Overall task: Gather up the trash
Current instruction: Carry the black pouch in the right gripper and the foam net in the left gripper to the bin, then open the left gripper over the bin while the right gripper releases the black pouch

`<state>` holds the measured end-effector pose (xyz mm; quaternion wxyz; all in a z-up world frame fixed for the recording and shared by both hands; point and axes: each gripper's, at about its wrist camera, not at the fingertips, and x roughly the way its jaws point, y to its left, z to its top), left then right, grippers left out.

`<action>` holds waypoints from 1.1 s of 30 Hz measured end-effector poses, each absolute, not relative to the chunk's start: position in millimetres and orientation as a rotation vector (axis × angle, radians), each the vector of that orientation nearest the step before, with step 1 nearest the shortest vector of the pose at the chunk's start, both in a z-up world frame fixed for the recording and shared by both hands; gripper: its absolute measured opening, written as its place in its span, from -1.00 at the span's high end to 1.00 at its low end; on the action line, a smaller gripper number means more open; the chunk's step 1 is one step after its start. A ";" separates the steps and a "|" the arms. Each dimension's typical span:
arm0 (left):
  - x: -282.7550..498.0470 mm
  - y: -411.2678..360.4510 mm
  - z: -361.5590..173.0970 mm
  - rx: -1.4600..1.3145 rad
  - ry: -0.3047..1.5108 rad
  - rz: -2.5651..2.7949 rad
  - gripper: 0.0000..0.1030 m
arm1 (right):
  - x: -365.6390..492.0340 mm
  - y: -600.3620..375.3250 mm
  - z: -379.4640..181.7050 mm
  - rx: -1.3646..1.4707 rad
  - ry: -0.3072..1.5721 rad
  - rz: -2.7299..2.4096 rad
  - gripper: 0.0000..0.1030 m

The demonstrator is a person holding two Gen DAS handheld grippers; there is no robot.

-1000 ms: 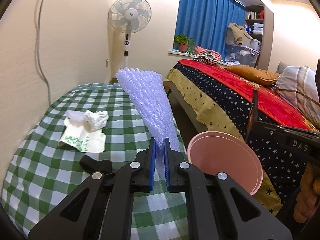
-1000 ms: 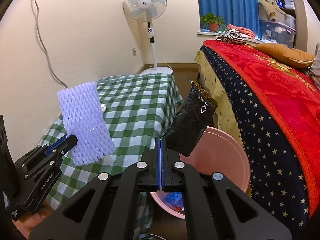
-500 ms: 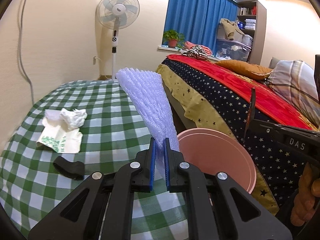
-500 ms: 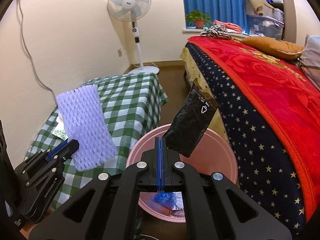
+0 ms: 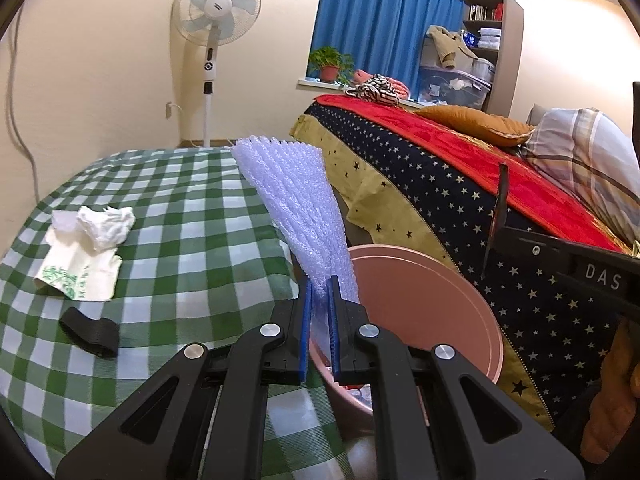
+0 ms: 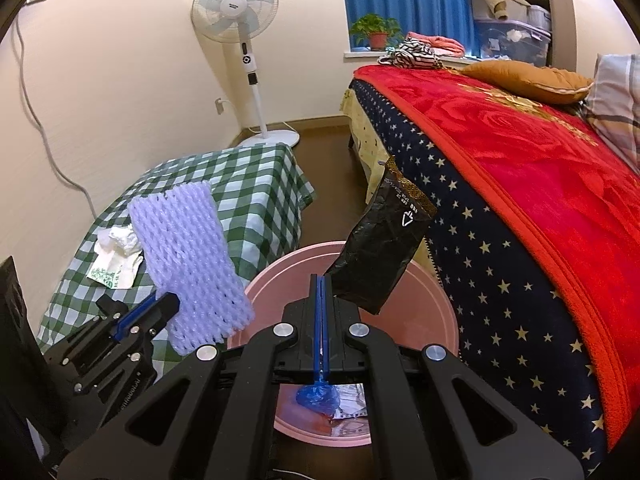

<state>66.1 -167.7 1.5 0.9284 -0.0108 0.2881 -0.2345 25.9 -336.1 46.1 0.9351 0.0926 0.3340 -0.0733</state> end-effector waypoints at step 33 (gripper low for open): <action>81.3 -181.5 -18.6 -0.064 0.693 -0.540 0.36 | 25.5 -355.1 38.5 0.241 0.686 -0.221 0.35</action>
